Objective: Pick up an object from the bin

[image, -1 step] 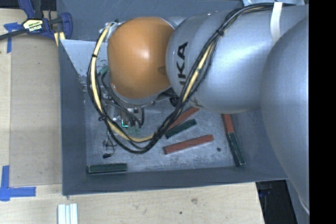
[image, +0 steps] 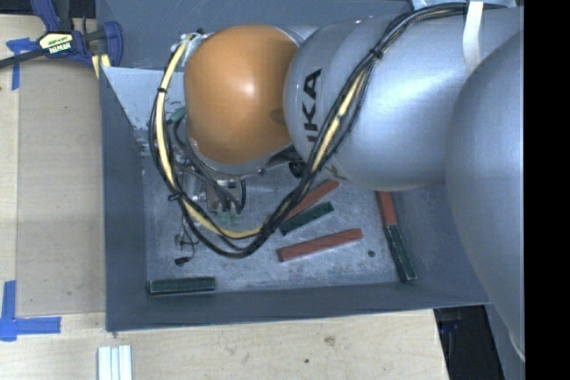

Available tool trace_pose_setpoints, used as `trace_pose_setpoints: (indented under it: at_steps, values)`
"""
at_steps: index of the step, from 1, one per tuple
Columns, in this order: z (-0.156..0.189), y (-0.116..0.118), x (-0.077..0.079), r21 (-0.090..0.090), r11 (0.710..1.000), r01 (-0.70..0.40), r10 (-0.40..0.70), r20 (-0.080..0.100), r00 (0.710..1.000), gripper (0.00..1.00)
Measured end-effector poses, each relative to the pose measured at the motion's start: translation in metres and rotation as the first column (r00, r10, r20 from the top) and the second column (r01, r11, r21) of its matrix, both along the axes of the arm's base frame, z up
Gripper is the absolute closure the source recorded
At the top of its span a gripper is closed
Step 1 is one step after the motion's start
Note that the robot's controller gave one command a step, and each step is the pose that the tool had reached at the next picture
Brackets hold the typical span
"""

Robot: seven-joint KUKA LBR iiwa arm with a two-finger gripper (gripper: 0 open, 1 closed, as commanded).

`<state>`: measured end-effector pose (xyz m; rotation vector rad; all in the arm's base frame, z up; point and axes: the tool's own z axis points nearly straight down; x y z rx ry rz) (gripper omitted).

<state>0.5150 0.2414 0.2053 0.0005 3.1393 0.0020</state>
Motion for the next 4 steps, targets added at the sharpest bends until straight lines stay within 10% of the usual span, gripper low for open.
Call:
trace_pose_setpoints:
  at_steps: [2, 3, 4]
  values:
    - [-0.059, -0.097, 0.022, -0.003, 1.0, -0.005, 0.005, -0.002, 1.0, 0.0]
    - [-0.11, -0.088, 0.066, 0.002, 1.0, 0.005, -0.005, 0.009, 1.0, 0.0]
    - [-0.119, -0.097, 0.077, -0.002, 1.0, -0.026, 0.026, -0.007, 1.0, 0.0]
